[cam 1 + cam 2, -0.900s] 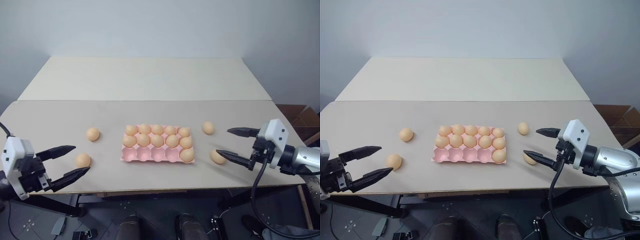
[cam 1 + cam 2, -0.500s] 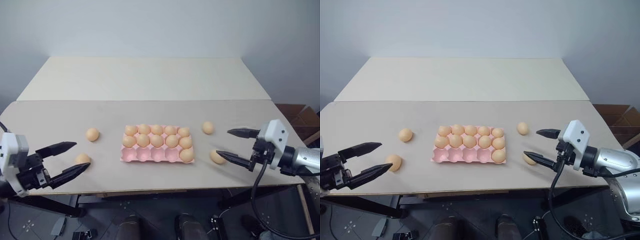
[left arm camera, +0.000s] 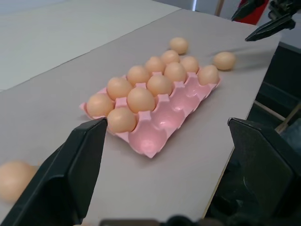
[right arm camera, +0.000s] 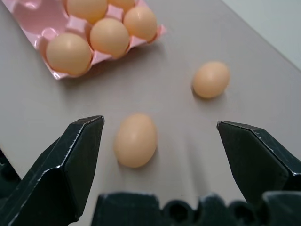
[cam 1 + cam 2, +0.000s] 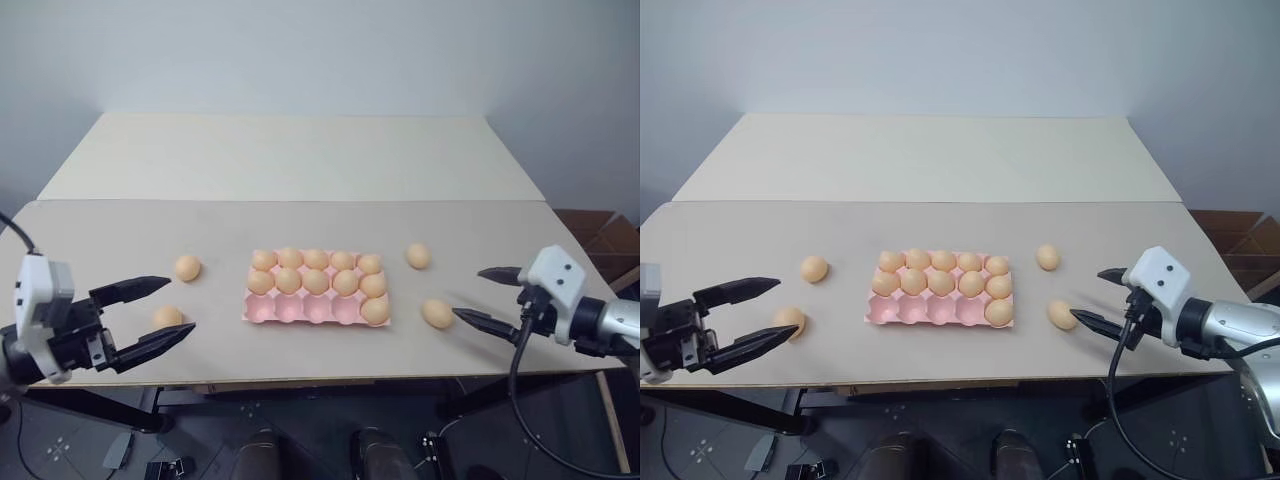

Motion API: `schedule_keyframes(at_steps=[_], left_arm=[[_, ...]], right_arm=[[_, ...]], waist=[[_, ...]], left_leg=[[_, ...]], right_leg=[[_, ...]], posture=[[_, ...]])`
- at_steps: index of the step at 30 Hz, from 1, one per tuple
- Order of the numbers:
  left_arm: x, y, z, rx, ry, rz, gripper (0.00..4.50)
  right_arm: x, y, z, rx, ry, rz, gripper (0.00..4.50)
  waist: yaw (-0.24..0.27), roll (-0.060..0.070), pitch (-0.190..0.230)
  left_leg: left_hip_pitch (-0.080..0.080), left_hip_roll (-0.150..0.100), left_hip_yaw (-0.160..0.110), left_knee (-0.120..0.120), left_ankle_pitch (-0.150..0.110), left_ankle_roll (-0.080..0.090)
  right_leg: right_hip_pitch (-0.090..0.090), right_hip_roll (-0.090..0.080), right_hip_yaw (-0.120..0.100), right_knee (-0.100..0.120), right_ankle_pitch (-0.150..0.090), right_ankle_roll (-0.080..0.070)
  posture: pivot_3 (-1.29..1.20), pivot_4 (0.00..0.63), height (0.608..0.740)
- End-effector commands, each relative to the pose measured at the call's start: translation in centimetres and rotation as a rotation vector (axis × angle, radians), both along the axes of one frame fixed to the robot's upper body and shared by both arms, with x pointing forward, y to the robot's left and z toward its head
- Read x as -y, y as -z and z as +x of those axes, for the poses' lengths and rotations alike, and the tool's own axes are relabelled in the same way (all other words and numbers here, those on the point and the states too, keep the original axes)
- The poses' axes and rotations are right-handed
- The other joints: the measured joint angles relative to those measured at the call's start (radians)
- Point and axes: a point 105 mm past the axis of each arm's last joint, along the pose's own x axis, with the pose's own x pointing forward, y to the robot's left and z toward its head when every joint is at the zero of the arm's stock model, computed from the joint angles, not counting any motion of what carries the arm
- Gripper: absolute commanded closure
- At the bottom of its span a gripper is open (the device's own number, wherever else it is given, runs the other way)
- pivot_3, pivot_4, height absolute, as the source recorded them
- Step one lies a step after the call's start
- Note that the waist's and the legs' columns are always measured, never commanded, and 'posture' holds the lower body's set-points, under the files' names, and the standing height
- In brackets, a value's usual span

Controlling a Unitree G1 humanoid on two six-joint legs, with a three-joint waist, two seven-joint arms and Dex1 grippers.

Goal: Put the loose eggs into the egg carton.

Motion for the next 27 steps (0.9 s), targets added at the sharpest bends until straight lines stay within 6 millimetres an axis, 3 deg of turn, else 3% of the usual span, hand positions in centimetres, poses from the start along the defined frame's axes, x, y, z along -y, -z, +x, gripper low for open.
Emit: schedule_keyframes(at_steps=[1,9,13,18,22,27], left_arm=[[0.5,-0.3,0.2,0.014,0.036,0.01,0.04],[0.9,-0.1,0.1,0.006,0.053,0.01,0.04],[0.9,0.0,0.0,0.007,0.052,0.013,0.0],[0.8,-0.1,0.0,0.01,0.049,0.018,0.0],[1.0,0.0,0.1,0.014,0.051,0.021,0.0],[1.1,-0.1,0.3,0.015,0.056,0.02,0.0]], right_arm=[[-0.2,1.3,1.2,-0.019,0.059,-0.009,0.0],[-1.1,4.1,3.1,-0.114,0.136,0.011,0.0],[-1.4,4.0,3.6,-0.116,0.146,0.041,0.91],[-1.8,2.6,3.2,-0.075,0.138,0.039,2.59],[-5.2,-1.4,2.9,0.059,0.03,0.08,2.68],[-11.2,-1.7,1.7,0.062,-0.148,0.145,2.68]], waist=[[-0.007,0.0,0.0],[-0.011,0.0,0.0],[-0.008,0.0,0.0],[-0.008,0.0,0.0],[-0.012,0.001,0.0],[-0.019,0.001,0.0]], left_leg=[[0.0,0.0,0.0,0.0,0.0,0.0],[-0.002,0.0,0.0,-0.001,0.0,0.0],[-0.002,-0.001,0.0,0.0,0.0,0.0],[-0.002,0.0,0.0,-0.001,0.0,0.0],[-0.002,0.0,0.0,-0.001,0.0,0.0],[-0.001,0.001,-0.001,-0.001,0.0,0.0]], right_leg=[[0.0,0.0,0.0,0.0,0.0,0.0],[-0.001,0.0,0.0,0.0,0.004,-0.006],[-0.001,0.0,0.0,0.0,0.004,-0.006],[-0.001,0.0,0.0,0.0,0.004,-0.006],[-0.002,0.001,0.0,0.0,0.004,-0.005],[-0.001,0.002,0.0,0.001,0.003,-0.005]], posture=[[0.0,0.15,0.74],[0.0,0.15,0.74],[0.0,0.15,0.74],[0.0,0.15,0.74],[0.0,0.15,0.74],[0.0,0.15,0.74]])
